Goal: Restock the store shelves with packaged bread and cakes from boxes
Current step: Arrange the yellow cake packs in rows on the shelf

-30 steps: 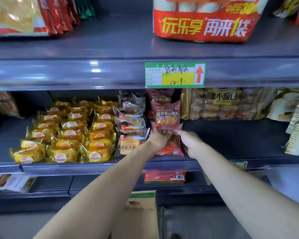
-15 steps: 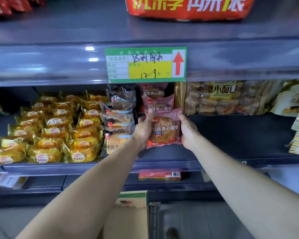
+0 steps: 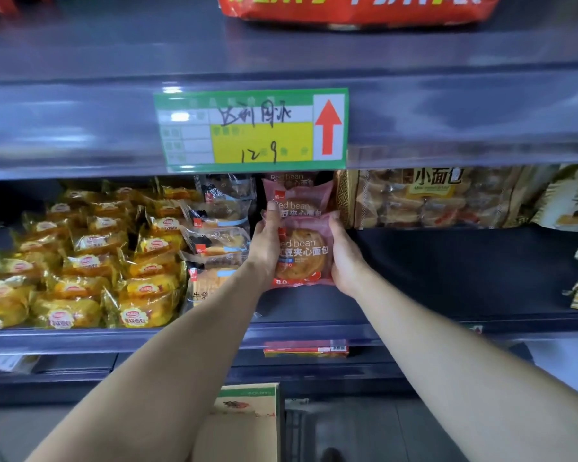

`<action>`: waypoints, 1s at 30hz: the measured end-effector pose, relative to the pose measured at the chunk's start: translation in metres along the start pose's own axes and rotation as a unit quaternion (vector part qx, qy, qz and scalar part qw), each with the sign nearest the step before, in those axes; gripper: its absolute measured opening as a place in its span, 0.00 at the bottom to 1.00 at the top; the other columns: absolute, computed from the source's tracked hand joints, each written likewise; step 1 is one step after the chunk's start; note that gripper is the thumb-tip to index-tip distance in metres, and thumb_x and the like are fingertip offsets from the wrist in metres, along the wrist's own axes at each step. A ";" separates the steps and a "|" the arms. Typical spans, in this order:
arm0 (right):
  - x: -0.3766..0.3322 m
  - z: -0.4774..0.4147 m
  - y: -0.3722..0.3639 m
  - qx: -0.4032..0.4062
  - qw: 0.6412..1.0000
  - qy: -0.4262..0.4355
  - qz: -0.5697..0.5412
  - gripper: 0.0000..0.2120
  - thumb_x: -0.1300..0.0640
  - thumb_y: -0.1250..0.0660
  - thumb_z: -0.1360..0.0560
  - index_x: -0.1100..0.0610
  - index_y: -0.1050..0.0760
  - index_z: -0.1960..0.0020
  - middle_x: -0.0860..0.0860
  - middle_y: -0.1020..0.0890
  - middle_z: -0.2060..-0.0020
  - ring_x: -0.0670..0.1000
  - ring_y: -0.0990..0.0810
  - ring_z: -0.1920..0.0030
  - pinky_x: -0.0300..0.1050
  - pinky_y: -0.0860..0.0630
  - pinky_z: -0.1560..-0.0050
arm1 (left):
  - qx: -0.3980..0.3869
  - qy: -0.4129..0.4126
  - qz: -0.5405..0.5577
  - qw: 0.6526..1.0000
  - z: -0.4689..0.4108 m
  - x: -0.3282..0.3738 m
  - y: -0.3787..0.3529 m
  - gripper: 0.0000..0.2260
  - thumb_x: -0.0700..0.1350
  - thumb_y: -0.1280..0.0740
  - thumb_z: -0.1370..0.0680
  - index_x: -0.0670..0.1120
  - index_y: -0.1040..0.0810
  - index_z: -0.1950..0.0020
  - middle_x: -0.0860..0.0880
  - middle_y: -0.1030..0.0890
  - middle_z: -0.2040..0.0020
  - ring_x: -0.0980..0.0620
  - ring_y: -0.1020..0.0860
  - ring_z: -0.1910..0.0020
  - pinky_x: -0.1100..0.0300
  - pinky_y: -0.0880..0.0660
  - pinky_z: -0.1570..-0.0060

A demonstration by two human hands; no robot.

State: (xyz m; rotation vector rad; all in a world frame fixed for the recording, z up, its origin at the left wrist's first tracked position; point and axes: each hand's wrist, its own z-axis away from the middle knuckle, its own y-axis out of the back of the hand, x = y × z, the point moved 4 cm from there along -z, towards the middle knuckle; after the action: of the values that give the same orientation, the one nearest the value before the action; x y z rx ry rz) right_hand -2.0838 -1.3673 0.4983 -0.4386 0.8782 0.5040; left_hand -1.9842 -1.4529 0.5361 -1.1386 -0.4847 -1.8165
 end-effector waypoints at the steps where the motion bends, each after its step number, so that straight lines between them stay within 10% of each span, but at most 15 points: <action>1: 0.001 -0.004 0.002 0.002 1.000 -0.002 0.001 0.50 0.17 0.40 0.52 0.44 0.25 0.38 0.53 0.18 0.44 0.58 0.18 0.46 0.65 0.26 0.41 | 0.007 0.005 0.010 1.000 -0.007 -0.003 0.002 0.49 0.79 0.41 0.42 0.49 0.32 0.30 0.43 0.21 0.40 0.41 0.18 0.48 0.41 0.21 0.51; 15: -0.021 -0.006 0.002 -0.026 1.000 0.015 -0.006 0.35 0.27 0.43 0.31 0.51 0.26 0.37 0.56 0.17 0.46 0.57 0.18 0.47 0.58 0.26 0.40 | 0.048 -0.031 -0.037 0.998 -0.016 0.033 0.001 0.34 0.72 0.51 0.27 0.44 0.22 0.55 0.40 0.18 0.54 0.40 0.18 0.54 0.44 0.21 0.49; 18: -0.019 -0.010 -0.001 -0.049 0.999 0.013 -0.003 0.36 0.26 0.44 0.31 0.52 0.26 0.37 0.57 0.17 0.47 0.57 0.17 0.47 0.59 0.25 0.40 | 0.009 -0.022 -0.010 1.000 -0.028 0.044 -0.005 0.31 0.68 0.52 0.23 0.45 0.23 0.53 0.41 0.18 0.55 0.43 0.18 0.60 0.52 0.20 0.64; 27: -0.013 -0.019 -0.007 -0.099 0.994 0.043 0.005 0.57 0.18 0.38 0.54 0.57 0.23 0.39 0.59 0.17 0.47 0.58 0.17 0.46 0.57 0.25 0.41 | -0.060 0.039 0.062 0.996 -0.062 0.046 -0.013 0.39 0.72 0.48 0.28 0.40 0.26 0.39 0.35 0.20 0.43 0.34 0.21 0.45 0.33 0.28 0.44; 30: -0.015 -0.019 -0.005 -0.105 0.994 0.036 0.023 0.51 0.20 0.46 0.43 0.60 0.21 0.40 0.59 0.17 0.48 0.58 0.17 0.46 0.56 0.25 0.41 | -0.068 0.024 0.055 0.996 -0.061 0.046 -0.016 0.37 0.69 0.51 0.24 0.39 0.27 0.37 0.35 0.20 0.44 0.35 0.20 0.45 0.36 0.28 0.42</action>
State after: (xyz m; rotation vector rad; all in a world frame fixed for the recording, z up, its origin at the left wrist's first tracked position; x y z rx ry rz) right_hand -2.1004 -1.3851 0.5004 -0.6328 0.9088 0.6284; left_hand -2.0356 -1.5105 0.5475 -1.1869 -0.2676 -1.7982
